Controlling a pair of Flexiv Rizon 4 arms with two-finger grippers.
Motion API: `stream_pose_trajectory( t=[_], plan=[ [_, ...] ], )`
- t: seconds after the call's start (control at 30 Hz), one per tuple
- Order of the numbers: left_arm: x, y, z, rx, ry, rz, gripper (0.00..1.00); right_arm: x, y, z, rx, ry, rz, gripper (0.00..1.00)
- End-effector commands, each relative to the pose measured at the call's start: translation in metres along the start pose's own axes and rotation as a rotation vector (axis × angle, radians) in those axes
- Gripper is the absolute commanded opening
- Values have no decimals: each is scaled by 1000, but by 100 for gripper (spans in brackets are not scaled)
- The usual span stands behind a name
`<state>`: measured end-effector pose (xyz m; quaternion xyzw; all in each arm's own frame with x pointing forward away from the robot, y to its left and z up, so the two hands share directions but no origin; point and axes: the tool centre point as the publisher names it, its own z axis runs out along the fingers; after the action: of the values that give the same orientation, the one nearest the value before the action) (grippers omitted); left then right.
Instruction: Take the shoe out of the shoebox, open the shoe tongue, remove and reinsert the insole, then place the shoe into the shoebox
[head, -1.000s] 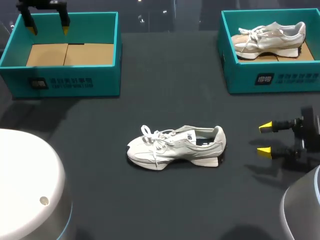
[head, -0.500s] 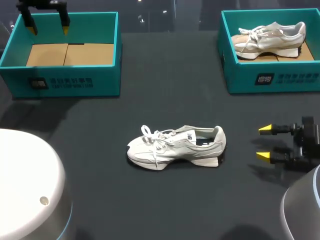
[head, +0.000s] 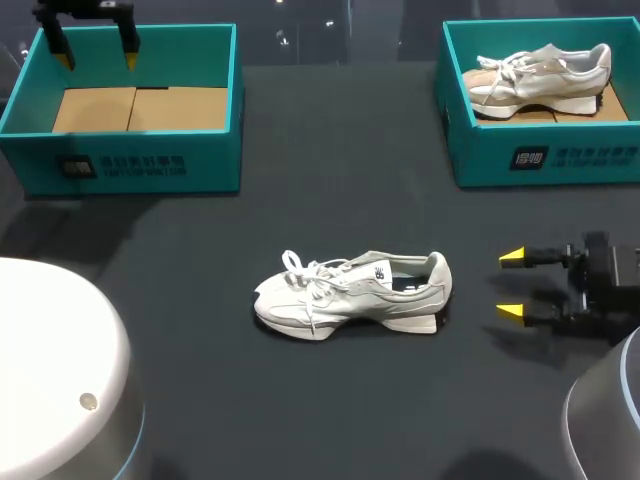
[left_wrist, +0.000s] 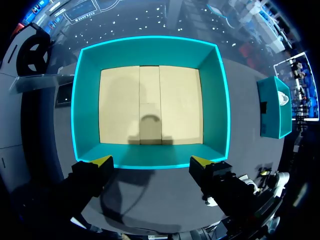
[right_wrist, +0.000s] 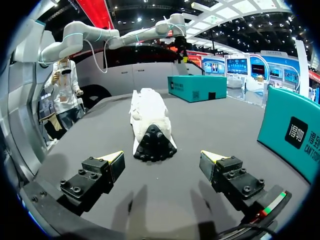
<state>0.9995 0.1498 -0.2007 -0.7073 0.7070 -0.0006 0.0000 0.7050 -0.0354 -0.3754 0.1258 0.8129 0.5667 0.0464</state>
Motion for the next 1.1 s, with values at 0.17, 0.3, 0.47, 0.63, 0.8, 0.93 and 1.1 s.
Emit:
stream_pose_trajectory(
  t=[0.17,0.3,0.47,0.63,0.8,0.93,1.1],
  plan=[
    [0,0,-1,-1,-1,0,100,-3,0,32,4,16,-8,100],
    [0,0,-1,-1,-1,0,100,0,1,44,7,33,-15,100],
    [0,0,-1,-1,-1,0,100,4,3,56,6,47,-20,100],
    [0,0,-1,-1,-1,0,100,8,4,66,6,60,-26,100],
    [0,0,-1,-1,-1,0,100,12,5,76,1,75,-29,100],
    [0,0,-1,-1,-1,0,100,14,5,84,-1,87,-33,100],
    [0,0,-1,-1,-1,0,100,18,7,94,-2,101,-41,100]
  ],
)
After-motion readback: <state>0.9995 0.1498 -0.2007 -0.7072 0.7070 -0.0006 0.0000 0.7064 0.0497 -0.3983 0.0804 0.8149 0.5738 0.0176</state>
